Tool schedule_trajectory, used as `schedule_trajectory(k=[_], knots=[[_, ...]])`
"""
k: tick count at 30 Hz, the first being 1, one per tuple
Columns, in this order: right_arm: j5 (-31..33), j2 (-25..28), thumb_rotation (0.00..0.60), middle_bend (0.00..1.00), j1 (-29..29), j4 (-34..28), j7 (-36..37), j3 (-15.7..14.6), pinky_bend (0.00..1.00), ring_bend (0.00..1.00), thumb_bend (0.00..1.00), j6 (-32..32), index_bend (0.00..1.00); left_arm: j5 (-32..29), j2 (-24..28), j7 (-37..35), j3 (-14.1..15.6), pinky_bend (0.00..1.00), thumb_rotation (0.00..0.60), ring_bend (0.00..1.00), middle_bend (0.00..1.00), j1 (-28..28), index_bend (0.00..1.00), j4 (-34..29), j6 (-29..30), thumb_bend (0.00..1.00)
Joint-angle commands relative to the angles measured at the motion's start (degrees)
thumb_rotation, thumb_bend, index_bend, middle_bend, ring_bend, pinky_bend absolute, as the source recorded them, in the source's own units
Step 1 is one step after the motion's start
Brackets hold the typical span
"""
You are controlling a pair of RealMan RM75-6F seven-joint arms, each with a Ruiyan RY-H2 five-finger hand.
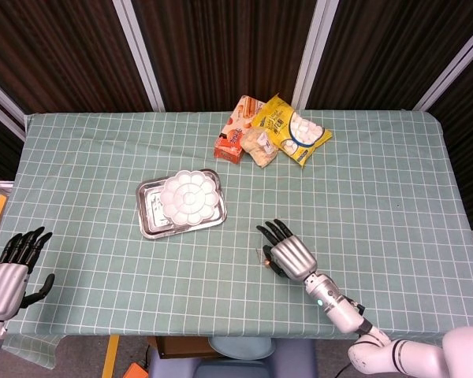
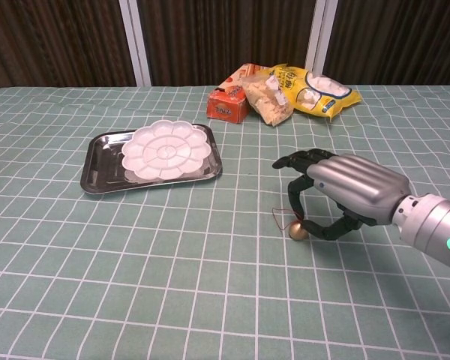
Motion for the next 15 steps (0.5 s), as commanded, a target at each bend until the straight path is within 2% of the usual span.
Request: schedule_trajectory(k=[1,5,9,12,15], knots=[[-0.3,0.1,0.600,0.19,0.0,-0.3,0.4,0.0,0.00,0.00,0.68,0.6,0.81,-0.1,0.0,0.0,0.0,0.05,0.600,0.00,0.00,0.0,0.00,0.0,0.0,0.43],[-1.9,0.9,0.600,0.19,-0.5,-2.6,2.9,0.4,0.00,0.00,0.68,4.0,0.82,-0.1,0.1,0.0,0.0,0.05,0.600,0.00,0.00,0.2,0.00,-0.1,0.3,0.43],[-2.4,0.9,0.600,0.19,0.2,-6.2,5.7,2.0,0.00,0.00,0.68,5.5,0.82,-0.3,0.0,0.6,-0.1,0.05,0.600,0.00,0.00,0.3,0.00,-0.2,0.5,0.43],[-2.1,0.9,0.600,0.19,1.2,-6.2,3.9,3.2,0.00,0.00,0.68,5.0,0.82,-0.9,-0.1,1.3,-0.6,0.05,0.600,0.00,0.00,0.5,0.00,-0.3,0.9,0.43],[-1.8,4.5,0.600,0.19,-0.9,-5.9,2.2,2.4,0.00,0.00,0.68,7.2,0.82,-0.9,-0.1,1.3,-0.7,0.05,0.600,0.00,0.00,0.7,0.00,-0.3,1.3,0.43]])
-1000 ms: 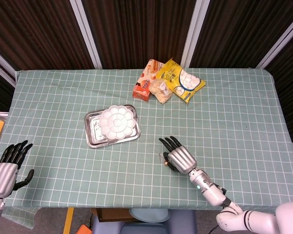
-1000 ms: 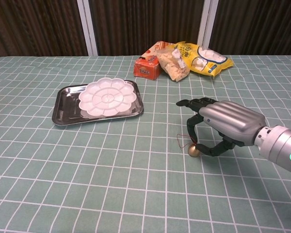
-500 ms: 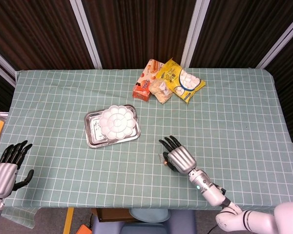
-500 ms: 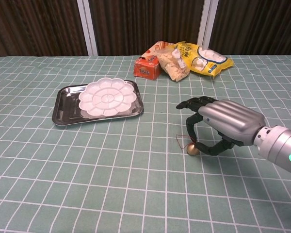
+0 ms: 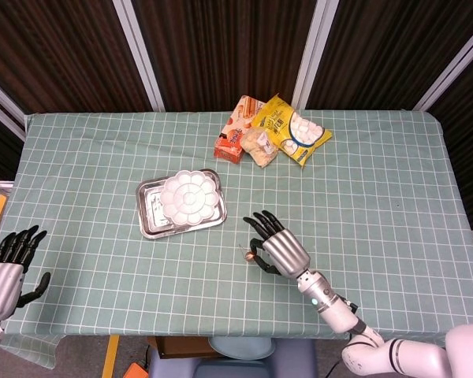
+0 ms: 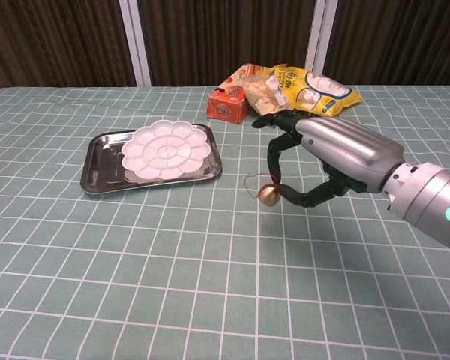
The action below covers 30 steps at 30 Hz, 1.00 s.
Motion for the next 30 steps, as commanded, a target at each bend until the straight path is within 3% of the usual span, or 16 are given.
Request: schedule_trajectory(k=[1,5,10,17,24,30], knots=[[0.0,4.6,0.600,0.19,-2.7,0.2,-1.0,-1.0,0.00,0.00,0.68,3.3,0.82,0.3,0.0,-0.2,0.2,0.05,0.600,0.00,0.00,0.1,0.00,0.1,0.1,0.43],[1.4,7.4,0.600,0.20,-3.5,-2.3,3.5,-0.9,0.00,0.00,0.68,3.1,0.82,0.5,0.1,-0.3,0.6,0.05,0.600,0.00,0.00,-0.2,0.00,0.2,-0.9,0.43],[2.0,3.8,0.600,0.20,0.6,-3.3,0.4,1.1,0.00,0.00,0.68,-1.2,0.82,1.0,-0.1,0.4,0.4,0.05,0.600,0.00,0.00,-0.3,0.00,-0.4,-0.4,0.43],[0.1,6.1,0.600,0.20,-3.1,-3.7,0.6,-2.6,0.00,0.00,0.68,3.0,0.82,0.7,0.1,-0.4,0.8,0.05,0.600,0.00,0.00,-0.5,0.00,0.3,-1.7,0.43],[0.4,1.9,0.600,0.20,-0.3,-1.7,-1.3,-1.2,0.00,0.00,0.68,-0.2,0.82,1.4,0.0,0.2,0.9,0.05,0.600,0.00,0.00,-0.4,0.00,-0.3,-1.1,0.43],[0.7,2.7,0.600,0.20,-2.3,1.0,-1.5,-3.3,0.00,0.00,0.68,0.8,0.82,0.6,0.0,-0.1,0.8,0.05,0.600,0.00,0.00,-0.5,0.00,0.1,-1.9,0.43]])
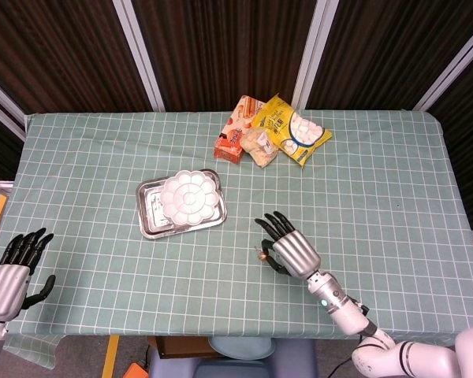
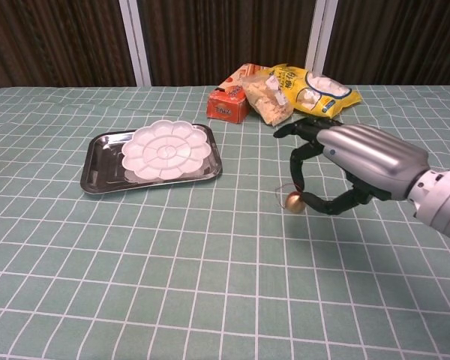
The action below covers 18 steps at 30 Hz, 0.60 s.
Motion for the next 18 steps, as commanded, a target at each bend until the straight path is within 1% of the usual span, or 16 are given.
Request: schedule_trajectory(k=[1,10,18], knots=[[0.4,0.5,0.600,0.20,-0.9,1.4,0.5,-1.0,0.00,0.00,0.68,0.0,0.82,-0.4,0.1,-0.2,-0.1,0.05,0.600,0.00,0.00,-0.1,0.00,0.2,-0.5,0.43],[0.6,-1.1,0.600,0.20,-0.9,4.7,0.5,-2.3,0.00,0.00,0.68,-2.2,0.82,0.2,-0.1,0.1,0.1,0.05,0.600,0.00,0.00,-0.2,0.00,0.0,-0.2,0.43],[0.5,-1.8,0.600,0.20,-1.1,6.2,-0.2,-2.6,0.00,0.00,0.68,-2.2,0.82,0.0,-0.1,0.0,0.1,0.05,0.600,0.00,0.00,-0.3,0.00,0.0,-0.5,0.43]])
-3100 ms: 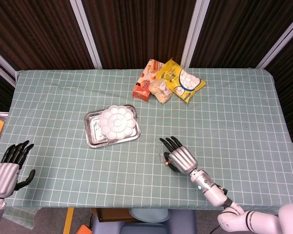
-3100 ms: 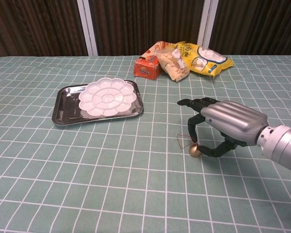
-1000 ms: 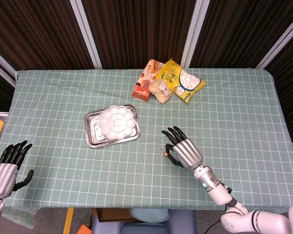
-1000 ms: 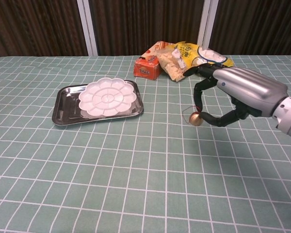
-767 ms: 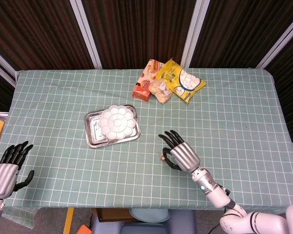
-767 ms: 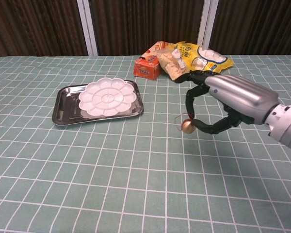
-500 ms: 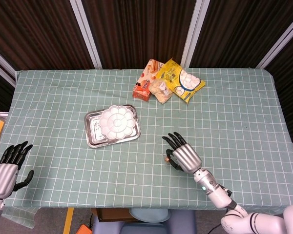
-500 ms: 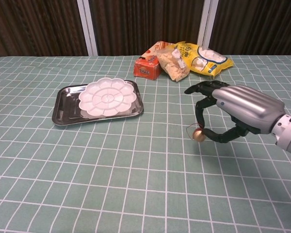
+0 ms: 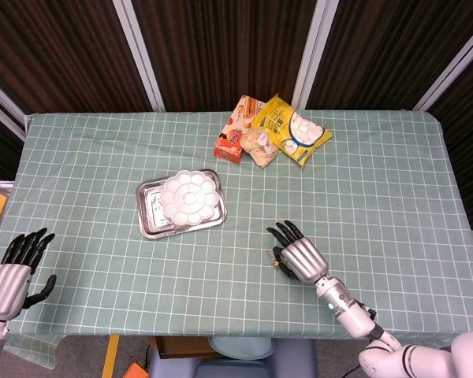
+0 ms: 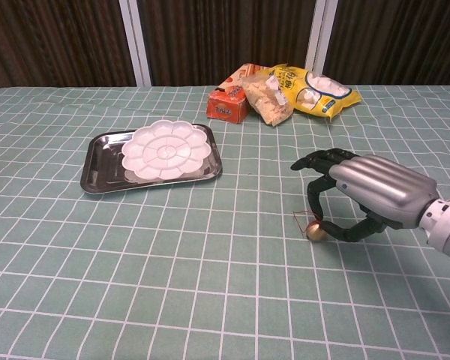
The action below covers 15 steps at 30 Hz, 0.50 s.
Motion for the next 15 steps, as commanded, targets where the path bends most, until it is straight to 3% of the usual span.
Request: schedule_trajectory(k=[1,9,12,15], knots=[[-0.1,-0.1,0.600,0.20,-0.1,0.1,-0.1,0.0,0.00,0.00,0.68,0.2,0.82,0.0,0.0,0.0,0.0,0.05,0.600,0.00,0.00,0.0,0.00,0.0,0.0,0.43],[0.6,0.2,0.600,0.20,-0.4,-0.3,-0.5,-0.1,0.00,0.00,0.68,-0.6,0.74,-0.2,0.1,0.1,0.1,0.05,0.600,0.00,0.00,-0.1,0.00,-0.1,-0.3,0.43],[1.6,0.7,0.600,0.19,-0.4,-1.2,-1.5,-0.1,0.00,0.00,0.68,-1.7,0.65,-0.2,0.1,0.2,0.1,0.05,0.600,0.00,0.00,0.0,0.00,-0.2,-0.2,0.43],[2.4,1.5,0.600,0.16,-0.4,-2.5,-2.0,0.0,0.00,0.00,0.68,-2.6,0.51,-0.4,0.3,0.1,0.1,0.05,0.600,0.00,0.00,0.0,0.00,-0.3,-0.4,0.43]])
